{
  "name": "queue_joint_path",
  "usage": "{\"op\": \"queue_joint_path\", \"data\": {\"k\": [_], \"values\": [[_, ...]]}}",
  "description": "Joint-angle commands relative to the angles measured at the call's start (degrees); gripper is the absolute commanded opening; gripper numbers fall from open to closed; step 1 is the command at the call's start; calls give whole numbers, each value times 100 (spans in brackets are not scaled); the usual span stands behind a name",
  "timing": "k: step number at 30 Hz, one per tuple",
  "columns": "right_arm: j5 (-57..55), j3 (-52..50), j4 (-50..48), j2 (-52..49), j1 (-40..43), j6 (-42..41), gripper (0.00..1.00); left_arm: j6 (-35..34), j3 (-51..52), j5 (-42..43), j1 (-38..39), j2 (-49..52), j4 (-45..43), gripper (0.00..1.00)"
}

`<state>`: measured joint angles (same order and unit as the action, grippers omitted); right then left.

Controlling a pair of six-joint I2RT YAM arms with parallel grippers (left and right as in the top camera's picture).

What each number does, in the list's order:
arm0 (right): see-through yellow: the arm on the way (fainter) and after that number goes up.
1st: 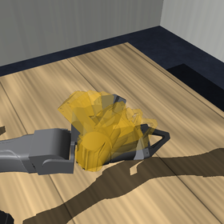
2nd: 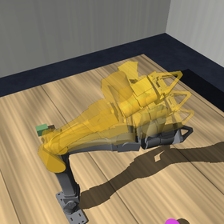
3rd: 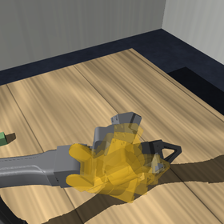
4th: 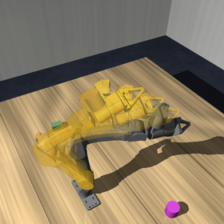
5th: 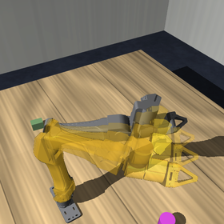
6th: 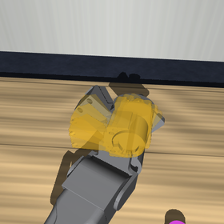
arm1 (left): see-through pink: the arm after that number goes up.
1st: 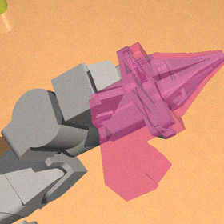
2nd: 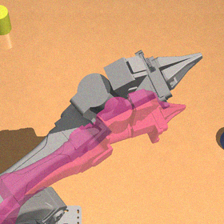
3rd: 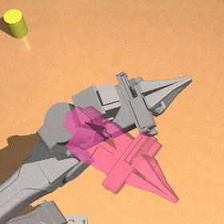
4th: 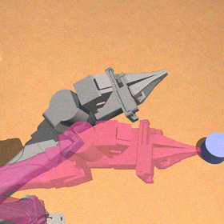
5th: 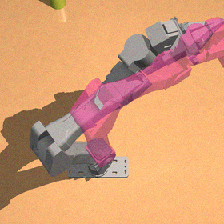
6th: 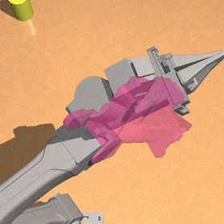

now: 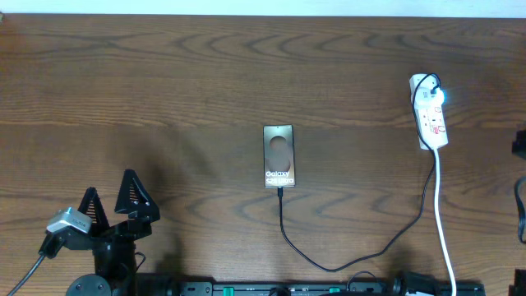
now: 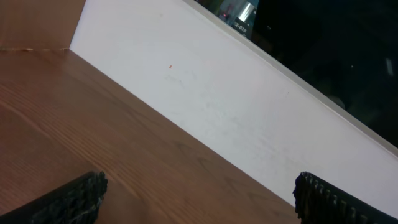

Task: Plug charger to phone and switch on socket

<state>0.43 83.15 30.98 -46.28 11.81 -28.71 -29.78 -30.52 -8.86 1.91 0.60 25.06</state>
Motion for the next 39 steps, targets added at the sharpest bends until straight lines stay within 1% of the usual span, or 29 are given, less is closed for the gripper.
{"op": "queue_joint_path", "data": {"k": [1, 10, 15, 17, 21, 24, 28, 34, 39], "values": [[-2, -98, -85, 22, -42, -46, 11, 13, -61, 83, -17, -26, -33, 98], [-4, -142, -129, 28, -42, -44, 10, 13, -61, 74, -17, -26, -31, 98], [-55, -197, -225, 26, -42, -44, 6, 13, -61, 74, -17, -26, -26, 98], [-221, -293, -337, 20, -42, -48, 1, 13, -61, 74, -17, -26, 11, 98], [-1294, -577, -710, -221, -39, -44, 1, 13, -61, 74, -17, -26, 446, 98], [-1808, -608, -885, -614, -39, -39, 1, 13, -61, 74, -17, -26, 866, 98], [-1827, -538, -944, -1327, -17, -39, 1, 13, -59, 74, -17, -26, 1355, 98], [-1788, -212, -343, -2743, -4, -175, 1, 13, -61, 74, -17, -26, 1873, 98], [-1784, 208, 273, -3799, 46, -599, 1, 13, -59, 74, -17, -26, 2299, 98]]}}
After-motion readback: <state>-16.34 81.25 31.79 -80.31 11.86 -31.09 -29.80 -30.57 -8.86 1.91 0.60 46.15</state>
